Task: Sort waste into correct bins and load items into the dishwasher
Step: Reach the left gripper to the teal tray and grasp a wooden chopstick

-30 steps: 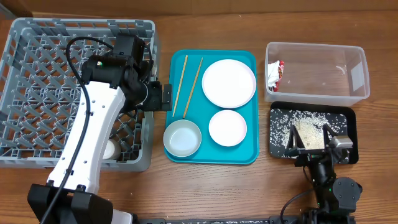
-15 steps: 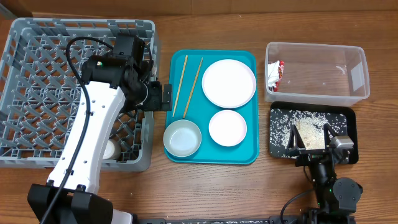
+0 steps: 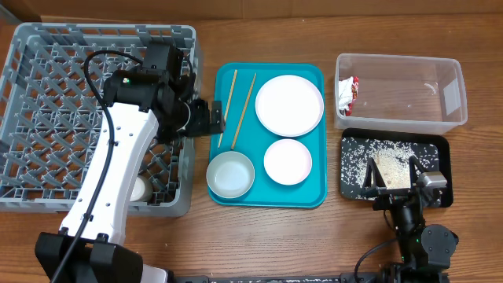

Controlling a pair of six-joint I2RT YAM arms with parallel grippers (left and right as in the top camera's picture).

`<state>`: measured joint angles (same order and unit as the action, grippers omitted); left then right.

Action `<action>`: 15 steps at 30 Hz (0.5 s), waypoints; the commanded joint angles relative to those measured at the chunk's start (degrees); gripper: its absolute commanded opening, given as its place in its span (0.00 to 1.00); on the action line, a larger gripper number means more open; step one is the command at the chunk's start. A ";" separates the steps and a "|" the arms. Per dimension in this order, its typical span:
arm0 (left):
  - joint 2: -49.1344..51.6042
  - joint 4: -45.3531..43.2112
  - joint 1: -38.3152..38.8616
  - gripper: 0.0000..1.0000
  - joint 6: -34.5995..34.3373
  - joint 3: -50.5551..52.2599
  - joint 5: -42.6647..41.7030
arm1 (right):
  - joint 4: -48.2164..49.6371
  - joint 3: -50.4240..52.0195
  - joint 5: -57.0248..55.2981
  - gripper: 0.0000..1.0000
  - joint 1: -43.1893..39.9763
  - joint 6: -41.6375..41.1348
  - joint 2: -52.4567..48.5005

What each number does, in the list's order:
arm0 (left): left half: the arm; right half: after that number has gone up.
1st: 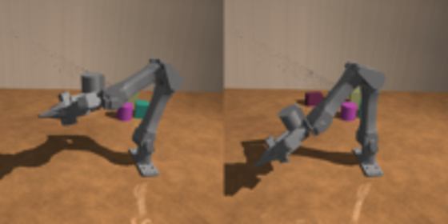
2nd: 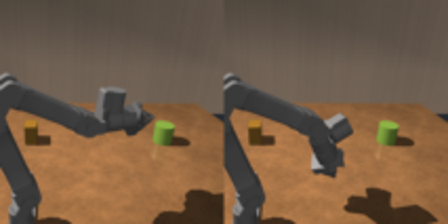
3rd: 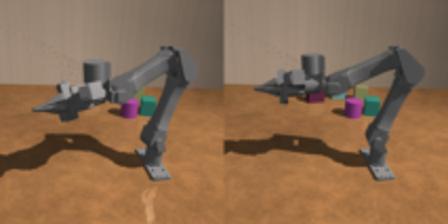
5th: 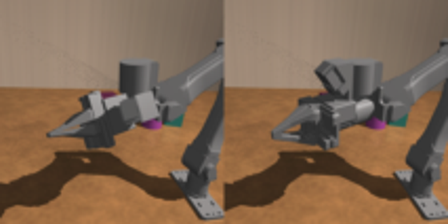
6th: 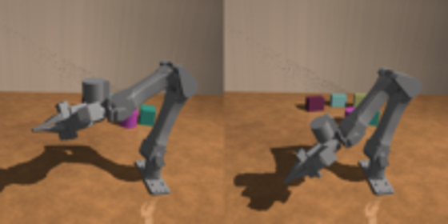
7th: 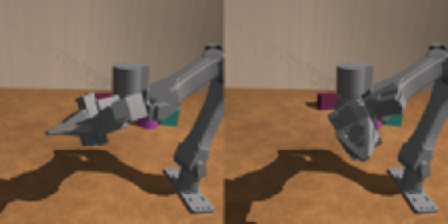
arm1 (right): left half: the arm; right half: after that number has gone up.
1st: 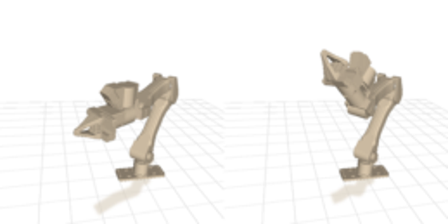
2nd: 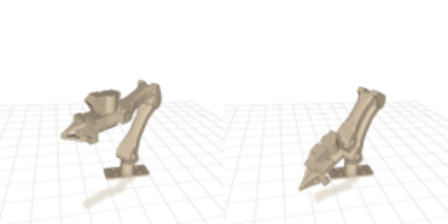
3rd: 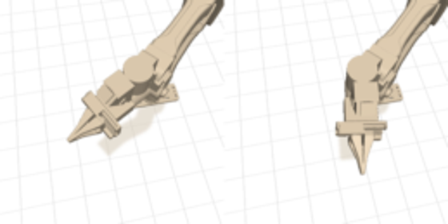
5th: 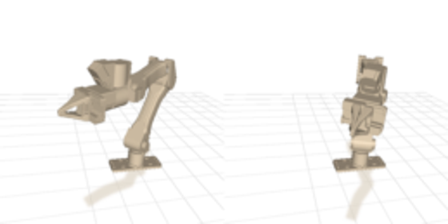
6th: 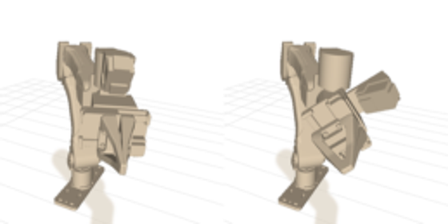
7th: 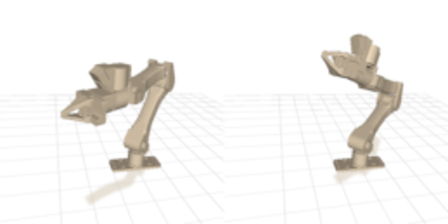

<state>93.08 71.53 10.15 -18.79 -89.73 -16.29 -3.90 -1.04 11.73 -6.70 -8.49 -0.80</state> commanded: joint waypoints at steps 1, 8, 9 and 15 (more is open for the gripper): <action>1.68 -1.18 0.87 1.00 -7.61 -0.39 -4.39 | 0.42 0.59 -0.26 1.00 -0.24 0.42 0.63; 4.61 -1.31 12.44 0.83 -5.07 -0.37 4.98 | 0.42 0.59 -0.26 1.00 -0.24 0.42 0.63; 5.53 -1.44 14.97 0.83 -5.25 -0.39 8.98 | 0.42 0.59 -0.26 1.00 -0.24 0.42 0.63; 12.41 -4.31 22.80 0.97 -6.88 -0.39 20.98 | 0.42 0.59 -0.26 1.00 -0.24 0.42 0.63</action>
<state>102.30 68.49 31.83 -24.36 -89.73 -3.31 -3.88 -1.04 11.73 -6.72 -8.49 -0.80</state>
